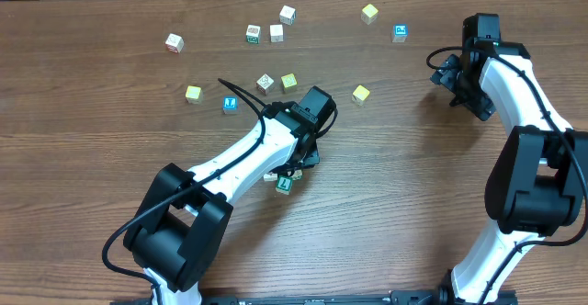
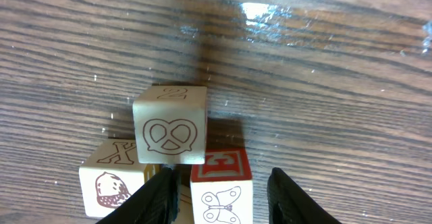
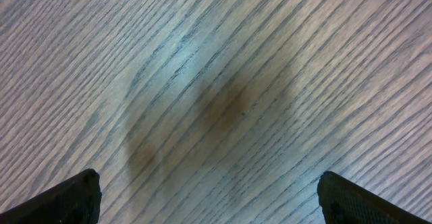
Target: Form a circle
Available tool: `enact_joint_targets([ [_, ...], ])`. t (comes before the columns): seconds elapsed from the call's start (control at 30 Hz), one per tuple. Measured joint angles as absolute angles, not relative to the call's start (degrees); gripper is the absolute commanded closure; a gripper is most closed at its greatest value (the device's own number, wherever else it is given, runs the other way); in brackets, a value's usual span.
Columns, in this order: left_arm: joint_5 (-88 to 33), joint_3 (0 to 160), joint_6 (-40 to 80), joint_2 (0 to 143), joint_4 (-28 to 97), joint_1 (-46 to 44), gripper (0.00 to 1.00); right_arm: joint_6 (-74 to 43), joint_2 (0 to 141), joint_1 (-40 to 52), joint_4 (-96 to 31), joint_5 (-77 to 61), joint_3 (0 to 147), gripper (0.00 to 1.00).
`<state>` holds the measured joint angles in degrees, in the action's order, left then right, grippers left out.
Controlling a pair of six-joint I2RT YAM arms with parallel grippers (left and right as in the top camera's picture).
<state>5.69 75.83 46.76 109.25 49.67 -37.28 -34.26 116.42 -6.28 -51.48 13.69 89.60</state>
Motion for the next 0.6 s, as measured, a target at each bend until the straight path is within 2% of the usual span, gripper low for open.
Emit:
enact_joint_targets([
  [0.17,5.9,76.4,46.5,109.3,49.8,-37.3,0.61,-34.3,116.4,-6.3,-51.5,13.7,89.6,0.00],
  [0.27,5.9,77.6,46.1,109.3,51.8,-37.3,0.66,-34.3,116.4,-6.3,-51.5,13.7,89.6,0.00],
  [0.3,5.9,78.3,45.9,109.3,52.6,-37.3,0.69,-34.3,116.4,-6.3,-51.5,13.7,89.6,0.00],
  [0.43,5.9,82.6,43.6,109.3,56.0,-37.3,0.92,-34.3,116.4,-6.3,-51.5,13.7,89.6,0.00],
  [0.5,6.1,84.6,42.2,109.3,58.0,-37.3,0.96,-34.3,116.4,-6.3,-51.5,13.7,89.6,0.00],
  [0.6,6.1,85.7,40.2,109.3,61.3,-37.3,0.96,-34.3,116.4,-6.3,-51.5,13.7,89.6,0.00],
])
